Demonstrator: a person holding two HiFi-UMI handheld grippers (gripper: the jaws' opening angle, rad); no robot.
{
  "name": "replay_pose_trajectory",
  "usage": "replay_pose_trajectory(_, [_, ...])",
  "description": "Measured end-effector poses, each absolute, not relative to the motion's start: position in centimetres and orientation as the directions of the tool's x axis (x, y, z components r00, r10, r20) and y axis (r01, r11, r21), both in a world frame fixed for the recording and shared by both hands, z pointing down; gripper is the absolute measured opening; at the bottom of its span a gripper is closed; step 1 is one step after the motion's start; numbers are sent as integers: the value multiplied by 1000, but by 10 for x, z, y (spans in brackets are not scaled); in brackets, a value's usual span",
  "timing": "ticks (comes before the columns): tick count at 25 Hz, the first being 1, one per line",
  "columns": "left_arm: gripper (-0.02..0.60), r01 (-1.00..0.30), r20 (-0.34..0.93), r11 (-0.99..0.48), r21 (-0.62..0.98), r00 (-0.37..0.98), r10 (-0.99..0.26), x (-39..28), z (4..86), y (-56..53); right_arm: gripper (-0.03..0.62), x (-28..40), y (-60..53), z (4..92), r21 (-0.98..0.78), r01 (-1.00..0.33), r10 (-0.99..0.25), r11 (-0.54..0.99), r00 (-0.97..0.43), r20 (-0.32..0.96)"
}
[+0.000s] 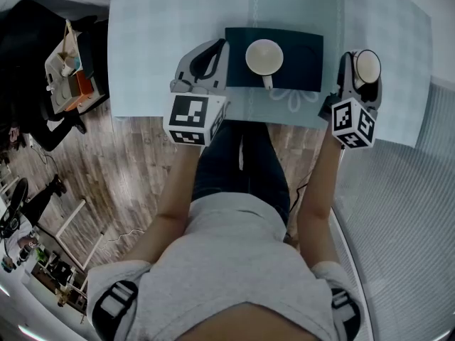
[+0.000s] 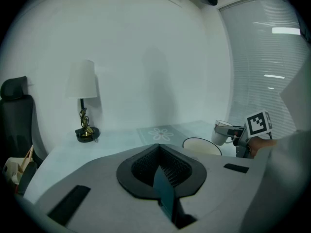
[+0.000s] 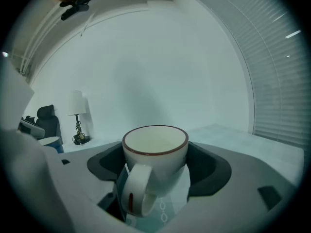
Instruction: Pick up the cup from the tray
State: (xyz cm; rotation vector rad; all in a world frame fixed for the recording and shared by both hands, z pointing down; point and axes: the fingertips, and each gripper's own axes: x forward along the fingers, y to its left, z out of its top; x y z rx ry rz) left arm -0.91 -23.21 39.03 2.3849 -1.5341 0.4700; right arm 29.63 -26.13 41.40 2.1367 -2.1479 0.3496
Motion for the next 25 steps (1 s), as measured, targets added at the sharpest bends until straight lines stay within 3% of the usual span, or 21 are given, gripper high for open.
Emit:
replay_pose_trajectory(15, [8,-922,457,-387,12,349,-818,-11,406,-235,336,314,-295,489,-95,-995,-941,31,-61,334])
replay_pose_trajectory(25, [6,-920,453,-391,19,356,-817,-5,404,-234,334,307,-288,490,-10,-999,-950,47,-48,307])
